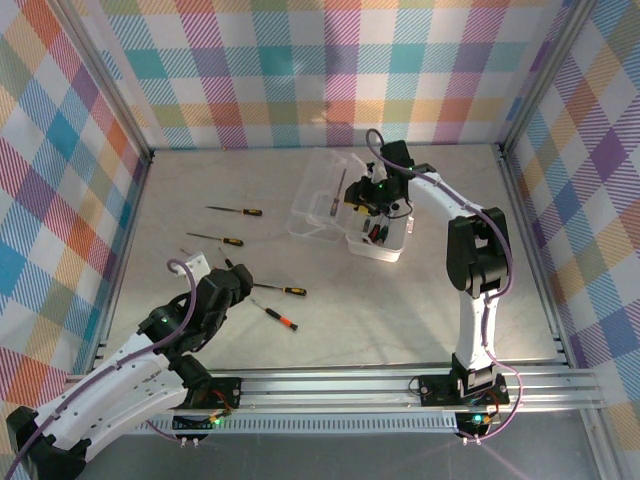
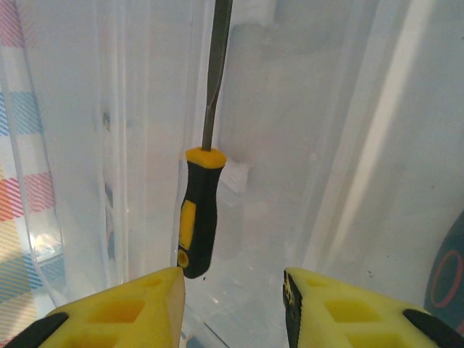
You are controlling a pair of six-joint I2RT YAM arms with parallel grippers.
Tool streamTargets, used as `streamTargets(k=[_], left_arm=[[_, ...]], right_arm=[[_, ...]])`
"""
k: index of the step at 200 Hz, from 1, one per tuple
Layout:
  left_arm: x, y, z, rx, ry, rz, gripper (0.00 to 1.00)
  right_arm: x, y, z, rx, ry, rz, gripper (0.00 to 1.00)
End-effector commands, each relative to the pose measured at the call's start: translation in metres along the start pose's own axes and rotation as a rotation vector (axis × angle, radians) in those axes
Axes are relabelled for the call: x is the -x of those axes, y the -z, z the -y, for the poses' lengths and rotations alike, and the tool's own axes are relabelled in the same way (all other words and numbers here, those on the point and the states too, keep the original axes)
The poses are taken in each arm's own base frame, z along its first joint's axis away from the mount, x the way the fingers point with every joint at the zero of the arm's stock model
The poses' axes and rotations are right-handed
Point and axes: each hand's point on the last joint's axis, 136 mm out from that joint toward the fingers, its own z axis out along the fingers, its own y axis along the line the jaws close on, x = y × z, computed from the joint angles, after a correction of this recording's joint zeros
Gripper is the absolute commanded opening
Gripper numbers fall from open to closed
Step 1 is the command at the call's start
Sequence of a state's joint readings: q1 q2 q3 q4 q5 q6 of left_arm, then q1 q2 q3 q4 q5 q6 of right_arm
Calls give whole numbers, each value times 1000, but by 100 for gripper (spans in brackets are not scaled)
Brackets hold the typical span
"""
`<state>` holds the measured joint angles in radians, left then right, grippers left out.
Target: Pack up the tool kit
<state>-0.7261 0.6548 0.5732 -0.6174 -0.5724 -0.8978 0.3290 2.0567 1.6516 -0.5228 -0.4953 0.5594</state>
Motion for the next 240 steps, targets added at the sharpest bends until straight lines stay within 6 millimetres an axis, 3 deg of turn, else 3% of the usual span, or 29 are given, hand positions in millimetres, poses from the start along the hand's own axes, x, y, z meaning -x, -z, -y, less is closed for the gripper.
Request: streamTargets(k=[1,51,83,119,140,166,203,240], left_arm=[[3,1,17,-53,8,-5,84],[-10,-20,39,-23,-86,-79,82],[-27,-40,53,-7,-92,-151,78],[-53,-61,69,-31,-17,-241,69],[-83,-76,86,-59,51,-354,64],[-108,-92,87,20,103,-439,62],[-118,-104,90,127,92,-461,63],[-127,-115,91,176,88,-466,56]], right_arm=[[-2,30,-30,69,83,31,40],[-10,76,-36,-7,146,151,37],[-32,99,-30,-35,165,218,35],[-79,101,-1,-114,181,240,35],[-107,102,22,-128,150,234,35],[-137,101,44,-138,131,217,37],[-156,108,62,-153,115,232,37],[-157,123,67,-176,108,301,38]])
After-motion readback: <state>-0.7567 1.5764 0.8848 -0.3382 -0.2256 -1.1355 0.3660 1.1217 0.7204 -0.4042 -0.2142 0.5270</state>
